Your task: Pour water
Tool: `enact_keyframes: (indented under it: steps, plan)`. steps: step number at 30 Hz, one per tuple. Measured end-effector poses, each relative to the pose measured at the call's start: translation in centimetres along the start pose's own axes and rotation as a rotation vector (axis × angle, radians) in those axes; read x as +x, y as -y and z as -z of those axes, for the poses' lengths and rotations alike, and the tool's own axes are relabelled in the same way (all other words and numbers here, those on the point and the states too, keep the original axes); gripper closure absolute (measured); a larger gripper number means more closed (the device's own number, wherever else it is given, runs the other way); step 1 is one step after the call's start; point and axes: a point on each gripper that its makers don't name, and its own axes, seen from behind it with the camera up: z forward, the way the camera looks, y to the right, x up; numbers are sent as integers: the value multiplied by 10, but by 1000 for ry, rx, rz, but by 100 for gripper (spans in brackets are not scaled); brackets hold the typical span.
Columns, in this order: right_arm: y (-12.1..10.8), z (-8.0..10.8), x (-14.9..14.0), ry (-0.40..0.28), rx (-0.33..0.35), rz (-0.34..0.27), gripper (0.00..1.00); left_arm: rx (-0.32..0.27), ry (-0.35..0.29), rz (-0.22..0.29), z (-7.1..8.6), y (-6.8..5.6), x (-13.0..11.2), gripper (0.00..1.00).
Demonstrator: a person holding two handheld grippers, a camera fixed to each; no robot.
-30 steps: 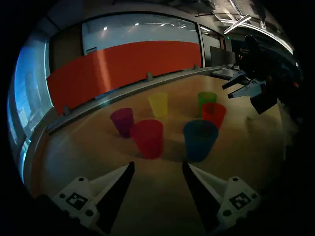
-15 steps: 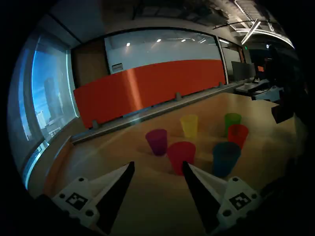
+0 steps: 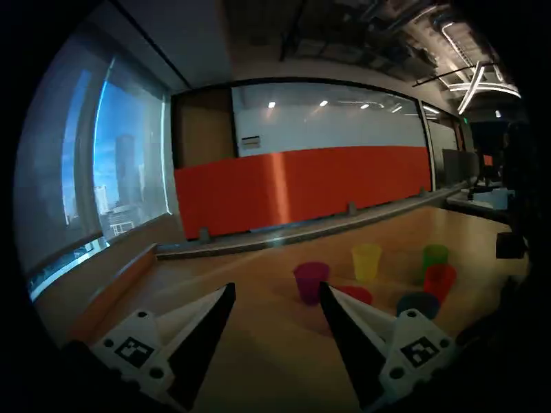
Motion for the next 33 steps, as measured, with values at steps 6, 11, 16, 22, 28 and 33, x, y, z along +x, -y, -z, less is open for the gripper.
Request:
enact_keyframes:
  steps: [6,11,16,22,28,33]
  plan:
    - [-13,7,13,-56,-100,-6,1,50,-53,88,3,14,9,11]
    - [-12,14,26,-91,-146,26,1,80,-75,121,1,22,13,11]
    - [-14,16,28,-93,-177,38,1,124,-86,137,-2,28,14,11]
    - [-16,15,24,-80,-197,27,1,165,-117,140,-4,30,18,11]
    - [-24,16,17,-73,-228,9,1,202,-128,126,-5,29,14,11]
    - [-25,19,14,-72,-232,8,1,196,-136,114,-8,20,8,11]
